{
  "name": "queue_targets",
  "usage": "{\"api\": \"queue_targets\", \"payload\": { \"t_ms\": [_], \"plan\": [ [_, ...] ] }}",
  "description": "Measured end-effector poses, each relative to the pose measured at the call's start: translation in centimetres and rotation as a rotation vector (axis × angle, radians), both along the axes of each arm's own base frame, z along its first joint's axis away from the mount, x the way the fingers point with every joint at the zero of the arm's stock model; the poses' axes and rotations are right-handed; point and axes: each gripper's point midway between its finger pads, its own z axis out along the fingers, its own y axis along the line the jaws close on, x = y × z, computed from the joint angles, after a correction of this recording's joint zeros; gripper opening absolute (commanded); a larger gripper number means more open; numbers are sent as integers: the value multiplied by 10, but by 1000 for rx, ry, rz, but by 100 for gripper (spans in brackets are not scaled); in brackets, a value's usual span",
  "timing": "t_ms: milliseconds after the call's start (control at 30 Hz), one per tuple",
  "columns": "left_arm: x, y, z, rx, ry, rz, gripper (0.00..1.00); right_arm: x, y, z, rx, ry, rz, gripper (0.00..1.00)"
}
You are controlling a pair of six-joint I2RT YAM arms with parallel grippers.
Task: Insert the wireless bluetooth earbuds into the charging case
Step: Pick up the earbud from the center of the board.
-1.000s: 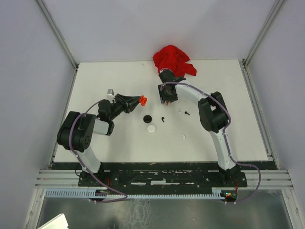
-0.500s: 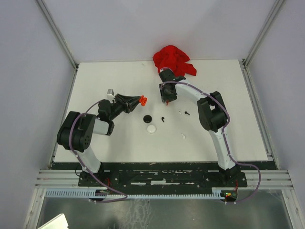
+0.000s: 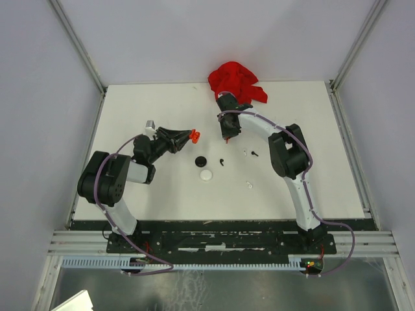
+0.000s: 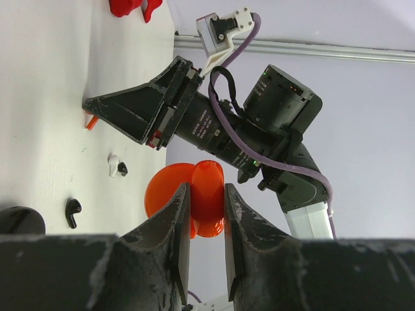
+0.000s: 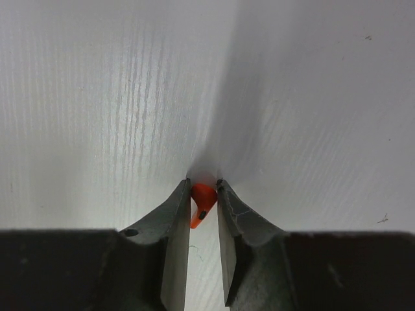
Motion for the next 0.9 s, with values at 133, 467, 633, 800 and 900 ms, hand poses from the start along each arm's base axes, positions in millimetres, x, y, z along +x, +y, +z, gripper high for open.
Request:
{"api": "queue_targets", "payload": {
  "t_ms": [133,467,633,800,900],
  "plan": [
    [0,0,0,0,0,0,3,0,0,0,-2,-1,-1,15],
    [0,0,0,0,0,0,3,6,2,2,10,-53,31,4],
    [0,0,0,0,0,0,3,-3,-5,10,19,-108,70,2],
    [0,0,0,0,0,0,3,2,1,40,77,-219,107,1],
    [0,0,0,0,1,0,3,8,9,62,126,-291,136,1]
  ]
}}
